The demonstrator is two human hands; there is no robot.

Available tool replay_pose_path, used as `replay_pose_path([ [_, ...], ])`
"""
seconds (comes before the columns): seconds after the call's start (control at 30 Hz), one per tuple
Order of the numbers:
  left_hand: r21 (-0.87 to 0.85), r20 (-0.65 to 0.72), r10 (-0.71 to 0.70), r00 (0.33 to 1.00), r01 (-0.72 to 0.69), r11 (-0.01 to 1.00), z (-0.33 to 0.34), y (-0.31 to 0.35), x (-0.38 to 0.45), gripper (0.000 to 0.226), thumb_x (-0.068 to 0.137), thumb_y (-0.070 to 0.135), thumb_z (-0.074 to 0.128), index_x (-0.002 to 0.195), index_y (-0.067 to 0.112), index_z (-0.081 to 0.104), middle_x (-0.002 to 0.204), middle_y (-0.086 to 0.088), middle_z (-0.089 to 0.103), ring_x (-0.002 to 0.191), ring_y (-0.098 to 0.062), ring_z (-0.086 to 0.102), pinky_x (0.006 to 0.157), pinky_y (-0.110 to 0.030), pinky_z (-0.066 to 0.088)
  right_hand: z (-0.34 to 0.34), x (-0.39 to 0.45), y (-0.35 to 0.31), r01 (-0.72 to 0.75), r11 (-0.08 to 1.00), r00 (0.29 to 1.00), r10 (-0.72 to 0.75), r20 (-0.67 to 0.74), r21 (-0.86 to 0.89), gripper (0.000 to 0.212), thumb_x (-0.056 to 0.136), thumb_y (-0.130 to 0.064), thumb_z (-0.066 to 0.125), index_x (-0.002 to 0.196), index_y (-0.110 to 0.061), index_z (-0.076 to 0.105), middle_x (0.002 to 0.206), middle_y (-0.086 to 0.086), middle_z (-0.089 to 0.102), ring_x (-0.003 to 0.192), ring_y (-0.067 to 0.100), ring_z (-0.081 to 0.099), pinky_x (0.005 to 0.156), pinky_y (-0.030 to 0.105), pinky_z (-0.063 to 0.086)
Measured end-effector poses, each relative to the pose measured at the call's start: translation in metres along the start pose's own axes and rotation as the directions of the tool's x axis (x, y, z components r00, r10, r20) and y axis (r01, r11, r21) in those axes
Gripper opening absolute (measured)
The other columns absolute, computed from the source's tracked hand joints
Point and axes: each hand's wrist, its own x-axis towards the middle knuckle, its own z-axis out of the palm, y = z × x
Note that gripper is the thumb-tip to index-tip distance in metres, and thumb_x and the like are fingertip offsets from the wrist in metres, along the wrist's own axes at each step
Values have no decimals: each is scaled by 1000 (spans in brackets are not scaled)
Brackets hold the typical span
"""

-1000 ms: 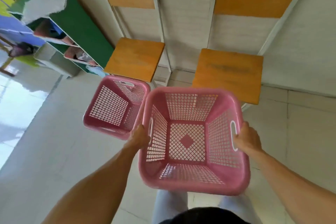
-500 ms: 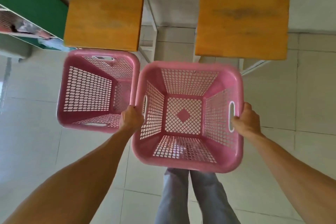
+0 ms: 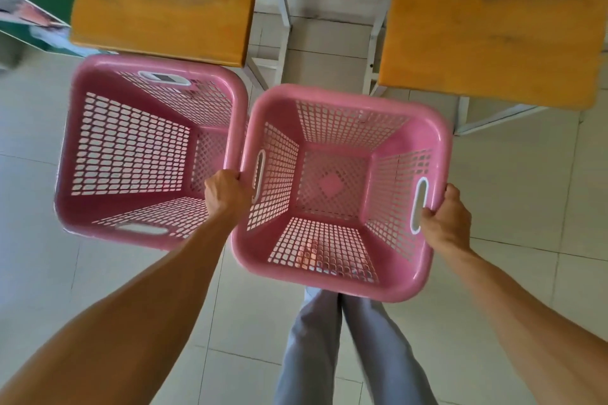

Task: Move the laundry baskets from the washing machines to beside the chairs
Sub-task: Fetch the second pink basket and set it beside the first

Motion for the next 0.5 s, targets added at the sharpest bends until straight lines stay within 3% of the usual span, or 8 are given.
replay_pose_path([
  [0.1,-19,-28,-7,1000,6,1000,3,7,6,16,82,13,67,93,9,79,66,-3,64,56,-21,59,46,-23,45,3,15,-8,22,1000,999,-22,-24,-17,40,87,-2,63,126,-6,52,110,20,68,94,41,69,81,47,60],
  [0.23,-16,-47,11,999,-12,1000,6,4,9,16,83,8,66,92,6,77,66,-2,63,47,-9,51,37,-17,31,6,22,-14,43,996,999,-43,-6,-73,39,90,-3,62,127,-4,49,112,21,67,93,41,69,78,45,60],
  [0.3,-16,-51,15,999,-15,1000,7,4,7,15,86,8,63,92,2,76,70,-5,64,50,-11,51,37,-16,29,5,23,-14,46,995,999,-46,10,-87,38,91,-6,61,127,-5,48,113,21,66,95,41,69,79,47,60],
  [0.4,-33,-66,27,997,-29,999,5,8,2,22,92,15,57,91,-2,71,84,-12,68,64,-20,59,41,-19,36,5,23,-17,38,990,999,-33,38,-136,42,93,-12,62,130,-2,44,120,23,61,101,42,66,79,46,58],
  [0.5,-43,-60,48,997,-50,998,-6,12,-8,26,95,22,57,104,-3,58,91,-7,60,74,-23,60,52,-26,46,3,14,-27,2,983,996,14,84,-183,59,92,-18,67,140,-1,36,134,23,50,114,40,60,82,44,54],
])
